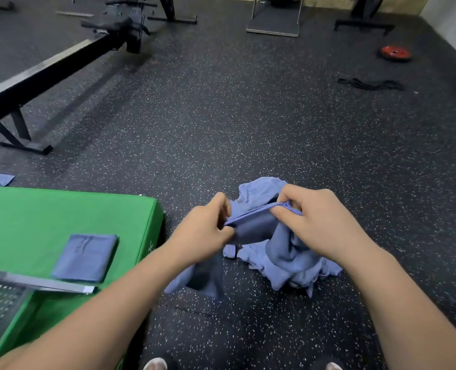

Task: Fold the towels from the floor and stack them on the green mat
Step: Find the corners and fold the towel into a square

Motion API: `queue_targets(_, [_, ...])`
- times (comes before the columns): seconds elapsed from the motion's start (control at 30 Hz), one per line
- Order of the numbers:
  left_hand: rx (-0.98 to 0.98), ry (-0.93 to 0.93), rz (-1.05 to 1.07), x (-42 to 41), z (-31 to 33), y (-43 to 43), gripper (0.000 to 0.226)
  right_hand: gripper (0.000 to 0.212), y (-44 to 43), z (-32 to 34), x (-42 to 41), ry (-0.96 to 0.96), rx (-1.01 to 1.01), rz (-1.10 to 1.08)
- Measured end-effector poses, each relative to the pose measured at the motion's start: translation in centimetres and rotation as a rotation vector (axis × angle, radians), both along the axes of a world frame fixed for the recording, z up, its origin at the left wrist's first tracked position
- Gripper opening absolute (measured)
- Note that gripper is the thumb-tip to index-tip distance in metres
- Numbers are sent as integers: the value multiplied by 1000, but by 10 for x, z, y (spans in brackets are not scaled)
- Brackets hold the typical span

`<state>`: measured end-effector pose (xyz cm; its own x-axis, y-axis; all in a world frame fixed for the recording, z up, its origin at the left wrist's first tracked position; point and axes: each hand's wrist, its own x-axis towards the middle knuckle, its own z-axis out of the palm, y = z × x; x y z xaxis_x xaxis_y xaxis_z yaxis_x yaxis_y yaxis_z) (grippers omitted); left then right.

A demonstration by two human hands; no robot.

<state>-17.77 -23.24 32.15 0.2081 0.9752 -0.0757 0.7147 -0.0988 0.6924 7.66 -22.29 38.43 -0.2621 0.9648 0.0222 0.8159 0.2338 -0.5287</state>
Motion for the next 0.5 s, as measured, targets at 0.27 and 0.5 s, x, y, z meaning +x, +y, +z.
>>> queue_targets(0.27, [-88,223,116,-62,-6,22,24,20,7,8,22,54,51,-118])
queue_targets(0.5, [-71,331,154,-94,-1,27,18,20,16,6,46,15,76,-352])
